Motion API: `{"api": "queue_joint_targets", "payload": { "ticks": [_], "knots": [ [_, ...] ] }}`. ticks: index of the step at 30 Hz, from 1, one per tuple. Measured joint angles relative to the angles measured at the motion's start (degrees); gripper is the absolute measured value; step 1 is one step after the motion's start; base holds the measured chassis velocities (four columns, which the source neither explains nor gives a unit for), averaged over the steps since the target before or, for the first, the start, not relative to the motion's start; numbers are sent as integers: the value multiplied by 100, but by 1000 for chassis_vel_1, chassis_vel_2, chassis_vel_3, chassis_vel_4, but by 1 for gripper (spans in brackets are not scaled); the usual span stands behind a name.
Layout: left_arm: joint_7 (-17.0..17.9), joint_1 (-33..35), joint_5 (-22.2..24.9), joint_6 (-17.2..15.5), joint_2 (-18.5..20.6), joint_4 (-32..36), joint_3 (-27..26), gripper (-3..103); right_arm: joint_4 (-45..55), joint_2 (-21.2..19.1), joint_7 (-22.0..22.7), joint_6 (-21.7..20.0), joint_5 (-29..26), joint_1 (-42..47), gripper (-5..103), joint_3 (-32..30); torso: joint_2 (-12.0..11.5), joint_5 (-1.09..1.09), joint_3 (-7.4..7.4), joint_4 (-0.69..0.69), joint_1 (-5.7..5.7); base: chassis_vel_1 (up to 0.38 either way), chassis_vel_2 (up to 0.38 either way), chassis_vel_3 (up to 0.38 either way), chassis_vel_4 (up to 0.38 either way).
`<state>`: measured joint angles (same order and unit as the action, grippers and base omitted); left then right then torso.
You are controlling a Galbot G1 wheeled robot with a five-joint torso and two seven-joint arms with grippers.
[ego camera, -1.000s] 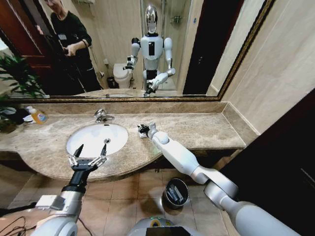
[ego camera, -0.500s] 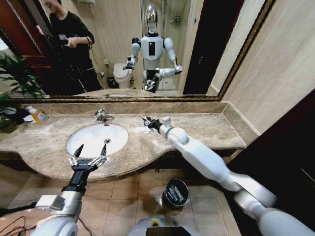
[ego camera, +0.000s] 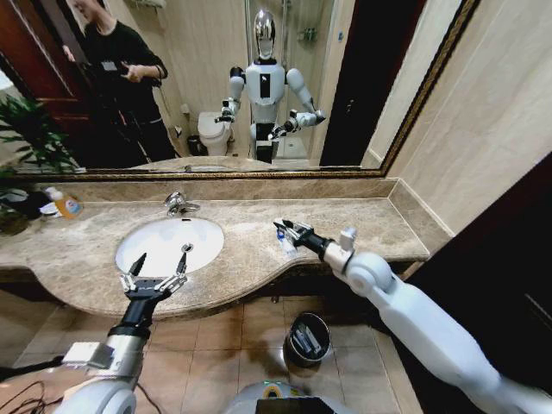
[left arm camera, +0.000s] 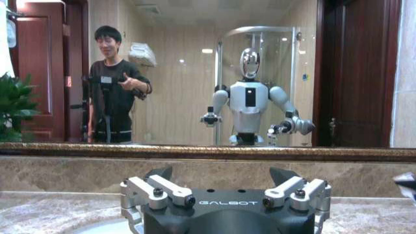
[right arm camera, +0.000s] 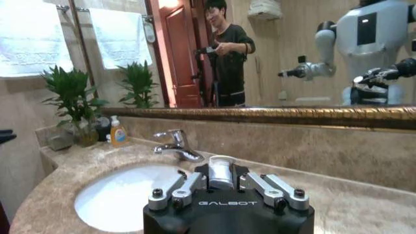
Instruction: Pick up the trash from the sink and place it in the trash bin.
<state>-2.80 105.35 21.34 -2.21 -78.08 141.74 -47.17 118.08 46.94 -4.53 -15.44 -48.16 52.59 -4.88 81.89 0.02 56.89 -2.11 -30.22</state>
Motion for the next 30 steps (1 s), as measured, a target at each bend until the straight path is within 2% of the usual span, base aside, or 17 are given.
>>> {"api": "queue_joint_targets", "payload": {
  "ticks": [2, 3, 6, 9, 12, 15, 21, 28, 30],
  "knots": [
    [0, 0, 0, 0, 0, 0, 0, 100, 26, -48, 73, 32, -20, 62, 21, -3, 0, 0, 0, 0, 0, 0, 0, 0, 0],
    [0, 0, 0, 0, 0, 0, 0, 100, 66, -203, 264, 66, -45, 159, 21, 1, 0, 0, 0, 0, 0, 0, 0, 0, 0],
    [0, 0, 0, 0, 0, 0, 0, 100, 131, -385, 317, 107, -35, 277, 21, -52, 0, 0, 0, 0, 0, 0, 0, 0, 0],
    [0, 0, 0, 0, 0, 0, 0, 100, 219, -500, 243, 154, -1, 481, 21, -344, 0, -1, 0, -2, 0, 0, 0, 0, 0],
    [0, 0, 0, 0, 0, 0, 0, 100, 262, -511, -17, 223, 137, 899, 21, -729, 0, -2, 1, 0, -1, 0, 0, 0, 0],
    [0, 0, 0, 0, 0, 0, 0, 100, 228, -327, -228, 357, 466, 1338, 21, -946, 0, -1, 0, 0, 0, 0, 0, 0, 0],
    [0, 0, 0, 0, 0, 0, 0, 100, 125, 58, -360, 510, 829, 1741, 21, -1046, 0, -2, 1, -1, -1, 0, 0, 0, 0],
    [0, 0, 0, 0, 0, 0, 0, 100, 149, 261, -441, 564, 1113, 2182, 21, -1206, -1, -2, 1, -1, -1, 0, 0, 0, 0],
    [0, 0, 0, 0, 0, 0, 0, 100, 149, 366, -783, 578, 1196, 2581, 21, -1573, -1, -4, 0, -1, -1, 0, 0, 0, 0]
  ]
}}
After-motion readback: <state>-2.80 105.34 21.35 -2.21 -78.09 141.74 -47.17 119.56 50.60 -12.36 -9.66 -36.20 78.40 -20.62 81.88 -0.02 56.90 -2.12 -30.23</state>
